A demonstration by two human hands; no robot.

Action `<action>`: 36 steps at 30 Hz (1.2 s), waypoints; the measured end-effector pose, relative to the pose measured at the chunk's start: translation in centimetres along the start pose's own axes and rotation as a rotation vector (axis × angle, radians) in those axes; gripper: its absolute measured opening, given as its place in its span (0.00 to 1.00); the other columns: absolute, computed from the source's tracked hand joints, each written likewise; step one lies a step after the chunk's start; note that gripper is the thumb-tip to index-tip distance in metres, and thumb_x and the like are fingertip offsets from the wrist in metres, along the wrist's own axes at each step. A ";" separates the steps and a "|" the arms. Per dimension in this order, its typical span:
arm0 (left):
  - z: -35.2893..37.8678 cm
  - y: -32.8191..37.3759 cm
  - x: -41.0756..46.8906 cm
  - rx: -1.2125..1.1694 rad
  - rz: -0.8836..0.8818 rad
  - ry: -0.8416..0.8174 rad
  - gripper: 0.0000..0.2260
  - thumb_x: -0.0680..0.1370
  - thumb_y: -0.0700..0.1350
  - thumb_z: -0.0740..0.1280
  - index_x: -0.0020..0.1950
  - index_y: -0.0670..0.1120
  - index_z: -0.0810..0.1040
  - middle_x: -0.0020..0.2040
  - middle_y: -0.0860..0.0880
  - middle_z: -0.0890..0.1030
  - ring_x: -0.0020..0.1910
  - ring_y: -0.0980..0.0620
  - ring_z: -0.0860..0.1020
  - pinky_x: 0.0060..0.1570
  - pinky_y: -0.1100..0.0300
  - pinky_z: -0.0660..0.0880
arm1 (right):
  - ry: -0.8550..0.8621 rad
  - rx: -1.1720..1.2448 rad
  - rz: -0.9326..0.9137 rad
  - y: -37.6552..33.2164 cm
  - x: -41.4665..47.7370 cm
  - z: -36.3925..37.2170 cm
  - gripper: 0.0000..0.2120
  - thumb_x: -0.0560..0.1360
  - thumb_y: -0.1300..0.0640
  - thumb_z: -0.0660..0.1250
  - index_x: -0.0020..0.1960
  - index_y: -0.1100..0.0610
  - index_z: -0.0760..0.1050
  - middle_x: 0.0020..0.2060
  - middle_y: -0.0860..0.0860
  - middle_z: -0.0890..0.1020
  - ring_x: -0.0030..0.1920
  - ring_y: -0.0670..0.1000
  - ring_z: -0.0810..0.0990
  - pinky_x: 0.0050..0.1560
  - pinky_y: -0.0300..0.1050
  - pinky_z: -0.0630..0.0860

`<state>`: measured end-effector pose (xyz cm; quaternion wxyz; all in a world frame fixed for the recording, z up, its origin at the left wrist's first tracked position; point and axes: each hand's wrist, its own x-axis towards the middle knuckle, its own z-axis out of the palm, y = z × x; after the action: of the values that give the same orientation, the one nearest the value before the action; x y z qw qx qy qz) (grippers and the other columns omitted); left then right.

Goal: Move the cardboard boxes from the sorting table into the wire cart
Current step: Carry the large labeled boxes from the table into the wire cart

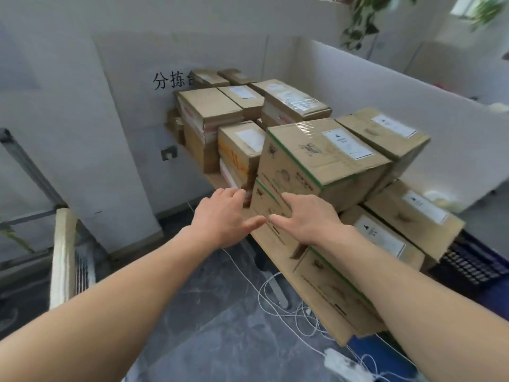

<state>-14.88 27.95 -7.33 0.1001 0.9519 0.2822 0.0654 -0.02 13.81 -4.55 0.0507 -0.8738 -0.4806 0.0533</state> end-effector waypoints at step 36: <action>13.2 22.1 -1.7 -0.100 -0.280 -0.188 0.35 0.74 0.71 0.62 0.72 0.48 0.68 0.75 0.49 0.64 0.59 0.45 0.78 0.50 0.47 0.81 | -0.149 0.101 0.237 30.5 -4.8 5.9 0.36 0.73 0.31 0.63 0.73 0.53 0.68 0.63 0.54 0.79 0.61 0.59 0.78 0.55 0.54 0.77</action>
<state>-2.32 6.79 -15.28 0.1813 0.8991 0.3977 -0.0243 22.04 -6.30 -14.48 0.0523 -0.9145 -0.3731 0.1478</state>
